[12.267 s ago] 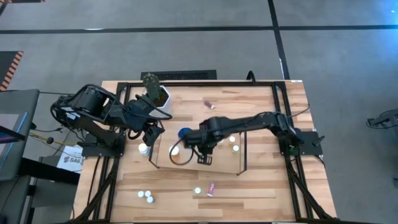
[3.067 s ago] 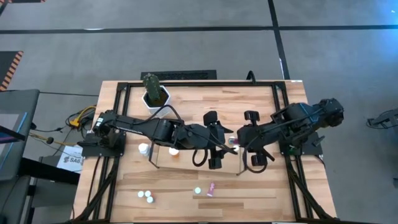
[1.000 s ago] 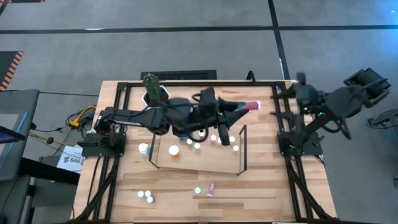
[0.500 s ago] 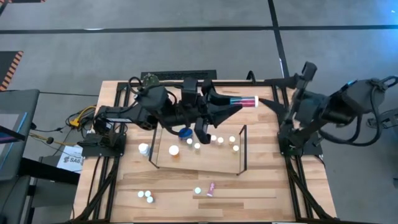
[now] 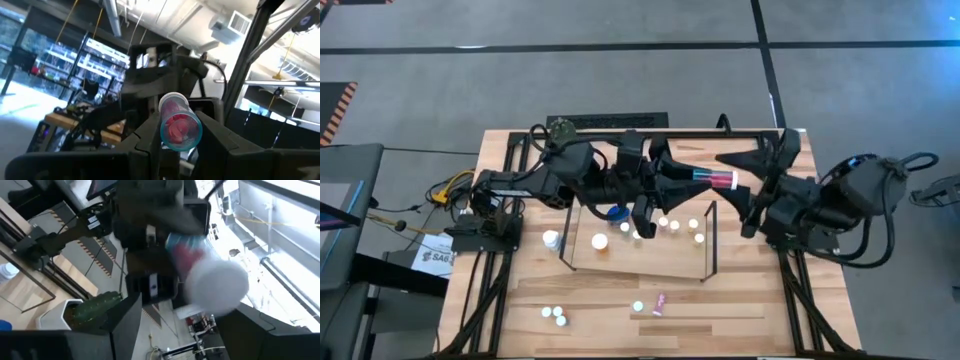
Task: Pick and place medicine bottles onto shelf by color
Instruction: Put the blue pill bottle on the shelf
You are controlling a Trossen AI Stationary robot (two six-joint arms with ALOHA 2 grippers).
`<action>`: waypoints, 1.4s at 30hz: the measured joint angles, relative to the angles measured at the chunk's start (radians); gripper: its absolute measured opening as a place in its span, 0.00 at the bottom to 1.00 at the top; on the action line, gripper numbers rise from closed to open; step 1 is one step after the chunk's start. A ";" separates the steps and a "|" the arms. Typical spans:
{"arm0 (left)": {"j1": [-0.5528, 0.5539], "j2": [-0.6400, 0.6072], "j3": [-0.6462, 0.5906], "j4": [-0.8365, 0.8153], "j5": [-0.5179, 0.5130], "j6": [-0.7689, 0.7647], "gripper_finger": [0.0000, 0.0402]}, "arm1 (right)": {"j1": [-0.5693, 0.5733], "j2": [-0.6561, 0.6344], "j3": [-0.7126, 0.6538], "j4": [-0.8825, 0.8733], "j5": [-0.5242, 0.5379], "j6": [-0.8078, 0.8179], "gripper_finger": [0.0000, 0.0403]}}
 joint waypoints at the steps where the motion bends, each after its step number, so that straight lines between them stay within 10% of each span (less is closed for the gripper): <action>1: -0.002 0.000 0.000 -0.014 0.003 -0.007 0.20 | 0.000 0.006 0.000 0.013 0.001 -0.010 0.66; 16: -0.007 0.000 0.000 -0.081 0.019 -0.040 0.20 | 0.069 0.008 0.000 0.070 0.002 0.032 0.64; 42: -0.002 0.000 0.000 -0.061 0.043 -0.032 0.21 | 0.097 0.008 0.000 0.061 0.000 0.103 0.32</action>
